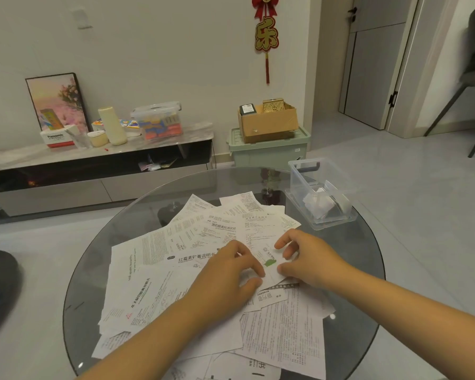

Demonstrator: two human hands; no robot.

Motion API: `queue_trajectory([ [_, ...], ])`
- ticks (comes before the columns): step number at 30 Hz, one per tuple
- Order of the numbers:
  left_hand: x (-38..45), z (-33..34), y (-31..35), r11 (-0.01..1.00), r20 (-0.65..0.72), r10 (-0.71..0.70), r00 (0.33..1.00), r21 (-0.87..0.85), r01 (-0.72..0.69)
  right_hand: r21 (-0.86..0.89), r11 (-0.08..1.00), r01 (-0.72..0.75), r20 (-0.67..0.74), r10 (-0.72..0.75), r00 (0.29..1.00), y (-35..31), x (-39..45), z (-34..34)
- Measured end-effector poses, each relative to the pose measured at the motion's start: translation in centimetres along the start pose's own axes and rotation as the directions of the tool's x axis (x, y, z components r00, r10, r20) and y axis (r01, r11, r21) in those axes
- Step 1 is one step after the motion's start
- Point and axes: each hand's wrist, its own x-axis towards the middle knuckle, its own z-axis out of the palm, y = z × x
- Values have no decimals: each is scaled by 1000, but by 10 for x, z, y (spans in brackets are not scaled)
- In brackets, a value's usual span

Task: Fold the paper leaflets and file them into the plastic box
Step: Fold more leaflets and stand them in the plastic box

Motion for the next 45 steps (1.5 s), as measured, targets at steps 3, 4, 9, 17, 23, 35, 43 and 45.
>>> queue_trajectory([
  [3, 0, 3, 0, 1000, 7, -7, 1000, -5, 8, -14, 1000, 7, -3, -7, 1000, -1, 2, -1],
  [4, 0, 4, 0, 1000, -3, -21, 1000, -10, 21, 6, 1000, 15, -7, -15, 1000, -3, 2, -3],
  [9, 4, 3, 6, 980, -53, -121, 991, -166, 110, 157, 986, 64, -18, -62, 998, -9, 1, -13],
  [17, 17, 2, 18, 924, -160, -230, 960, -346, 164, 186, 983, 2, -63, 10, 998, 1, 5, -14],
  [23, 24, 9, 21, 993, -131, -106, 986, 36, 111, -28, 996, -81, -198, 74, 977, 29, 15, -32],
  [35, 30, 23, 39, 992, 143, -3, 990, 126, -15, -177, 969, -172, -352, 101, 930, 60, 12, -54],
  [43, 25, 16, 35, 984, 119, 26, 993, 169, -47, -405, 906, -121, -365, -39, 930, 49, -1, -46],
  [45, 24, 13, 32, 973, 90, 12, 996, 228, -32, -433, 897, -92, -374, -86, 923, 45, -4, -43],
])
